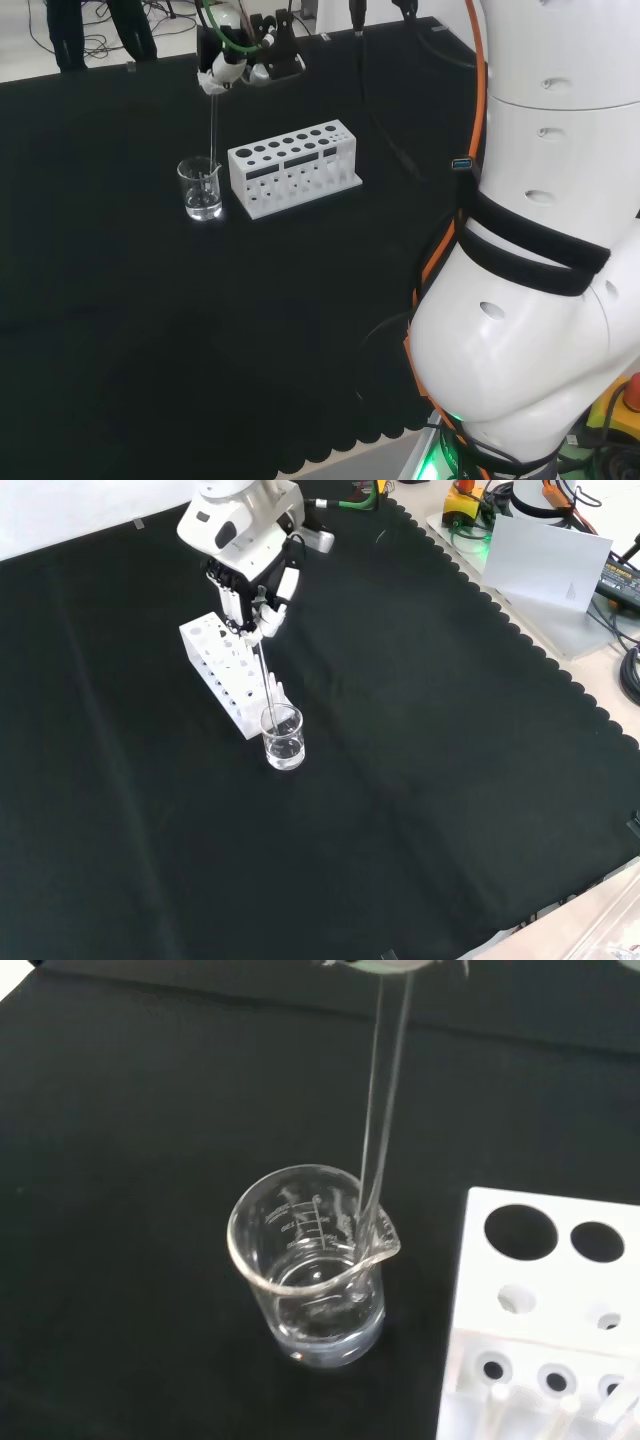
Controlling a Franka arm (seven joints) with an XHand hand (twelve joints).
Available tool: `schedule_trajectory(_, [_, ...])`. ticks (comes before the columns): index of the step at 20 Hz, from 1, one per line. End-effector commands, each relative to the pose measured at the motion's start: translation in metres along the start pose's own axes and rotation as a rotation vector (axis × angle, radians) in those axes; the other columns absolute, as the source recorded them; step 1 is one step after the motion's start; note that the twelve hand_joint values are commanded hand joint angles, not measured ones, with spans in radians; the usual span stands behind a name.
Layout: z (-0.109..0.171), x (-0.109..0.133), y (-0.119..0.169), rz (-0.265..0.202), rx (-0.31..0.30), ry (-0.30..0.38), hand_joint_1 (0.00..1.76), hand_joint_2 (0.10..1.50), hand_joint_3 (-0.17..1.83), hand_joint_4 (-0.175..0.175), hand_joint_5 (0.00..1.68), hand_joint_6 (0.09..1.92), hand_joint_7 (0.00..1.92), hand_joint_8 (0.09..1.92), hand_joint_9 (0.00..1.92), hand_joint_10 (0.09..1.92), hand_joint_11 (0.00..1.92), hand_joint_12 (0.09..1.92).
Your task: Stir in the beaker to the left of the white test tube rack with the glass rod.
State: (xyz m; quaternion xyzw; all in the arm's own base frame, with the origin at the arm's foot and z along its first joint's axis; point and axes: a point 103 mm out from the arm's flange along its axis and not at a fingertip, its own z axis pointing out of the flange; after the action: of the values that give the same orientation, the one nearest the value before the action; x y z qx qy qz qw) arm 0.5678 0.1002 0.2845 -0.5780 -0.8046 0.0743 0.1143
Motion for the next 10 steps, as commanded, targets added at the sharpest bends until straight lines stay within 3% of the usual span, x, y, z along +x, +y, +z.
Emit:
schedule_trajectory(1, [0.004, 0.031, 0.006, -0.049, 0.007, -0.006, 1.23, 1.04, -0.17, -0.175, 1.4, 0.31, 1.52, 0.95, 1.79, 0.57, 1.79, 0.72])
schedule_trajectory(6, [0.01, 0.056, 0.019, -0.087, 0.025, -0.009, 1.23, 1.04, -0.17, -0.175, 1.4, 0.31, 1.52, 0.95, 1.79, 0.57, 1.79, 0.72])
schedule_trajectory(10, [0.012, 0.061, 0.029, -0.104, 0.028, -0.005, 1.23, 1.04, -0.17, -0.175, 1.4, 0.31, 1.52, 0.95, 1.79, 0.57, 1.79, 0.72])
